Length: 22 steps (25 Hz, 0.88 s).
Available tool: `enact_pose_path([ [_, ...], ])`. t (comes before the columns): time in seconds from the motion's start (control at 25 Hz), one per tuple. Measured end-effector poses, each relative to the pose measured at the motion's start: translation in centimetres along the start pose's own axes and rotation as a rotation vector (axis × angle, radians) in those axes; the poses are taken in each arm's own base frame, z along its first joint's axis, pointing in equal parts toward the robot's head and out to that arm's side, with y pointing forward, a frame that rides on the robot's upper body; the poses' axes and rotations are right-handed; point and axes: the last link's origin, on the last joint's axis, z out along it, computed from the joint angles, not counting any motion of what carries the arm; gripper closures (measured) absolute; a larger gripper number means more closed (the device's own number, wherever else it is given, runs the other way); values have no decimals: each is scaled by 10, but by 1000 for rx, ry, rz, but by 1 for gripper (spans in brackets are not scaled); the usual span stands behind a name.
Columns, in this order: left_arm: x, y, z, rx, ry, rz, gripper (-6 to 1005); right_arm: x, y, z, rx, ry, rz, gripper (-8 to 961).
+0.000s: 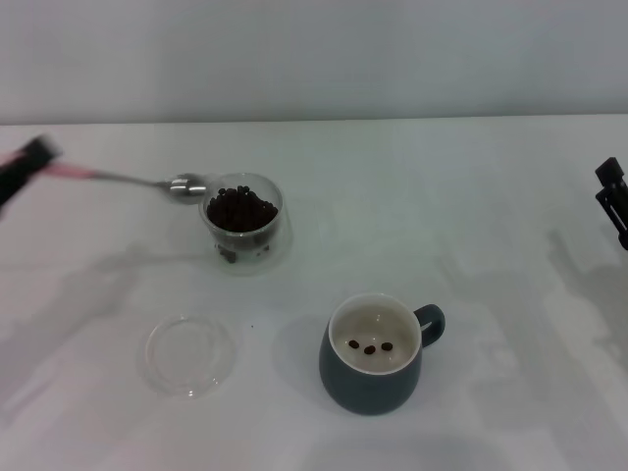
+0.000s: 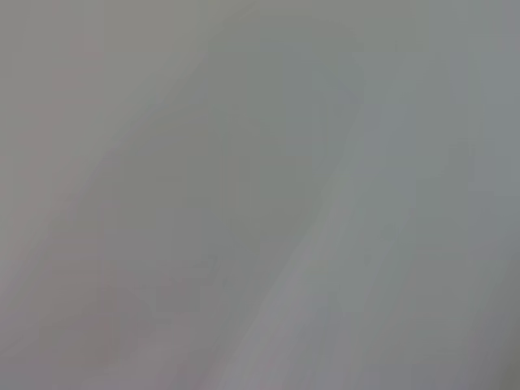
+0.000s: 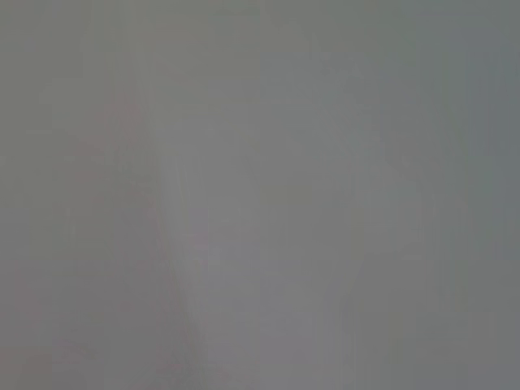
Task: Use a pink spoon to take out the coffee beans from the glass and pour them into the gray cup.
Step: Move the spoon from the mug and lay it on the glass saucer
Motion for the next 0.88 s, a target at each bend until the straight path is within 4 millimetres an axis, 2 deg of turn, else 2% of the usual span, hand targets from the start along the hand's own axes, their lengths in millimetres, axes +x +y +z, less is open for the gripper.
enact_pose_path([
  [0.28, -20, -33, -88, 285, 57, -342, 869, -5, 0, 15, -20, -16, -25, 93],
  [0.36, -24, -36, -96, 313, 42, -374, 869, -5, -2, 17, -20, -13, -34, 93],
  [0.6, -34, -37, -89, 319, -65, -395, 869, -5, -2, 21, -22, -10, -39, 93],
  [0.88, -46, -44, -63, 332, -203, -382, 869, -4, -1, 24, -25, -2, -37, 93],
])
